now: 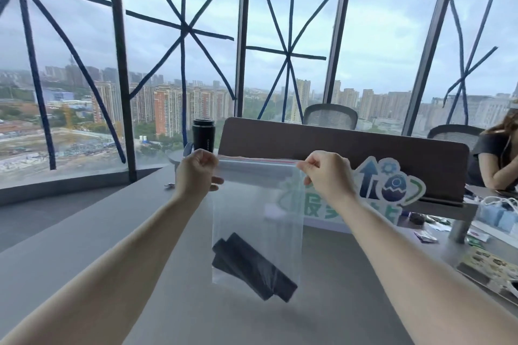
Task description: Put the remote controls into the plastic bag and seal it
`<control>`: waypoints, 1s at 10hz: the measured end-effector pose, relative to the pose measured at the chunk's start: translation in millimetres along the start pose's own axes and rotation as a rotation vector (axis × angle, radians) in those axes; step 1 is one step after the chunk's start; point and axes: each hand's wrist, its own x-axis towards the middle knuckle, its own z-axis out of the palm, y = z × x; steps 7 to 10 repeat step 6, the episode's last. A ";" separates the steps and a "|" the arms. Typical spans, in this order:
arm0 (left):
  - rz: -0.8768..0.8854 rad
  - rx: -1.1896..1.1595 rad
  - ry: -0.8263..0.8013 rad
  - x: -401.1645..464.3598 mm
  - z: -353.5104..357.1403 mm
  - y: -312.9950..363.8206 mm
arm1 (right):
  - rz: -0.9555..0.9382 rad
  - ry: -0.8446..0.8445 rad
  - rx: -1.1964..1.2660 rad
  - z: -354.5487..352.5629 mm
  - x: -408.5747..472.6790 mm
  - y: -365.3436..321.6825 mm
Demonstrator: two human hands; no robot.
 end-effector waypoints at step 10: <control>-0.255 -0.123 0.062 -20.7 -58.1 -153.7 | 0.200 -0.502 0.198 131.5 -73.1 30.4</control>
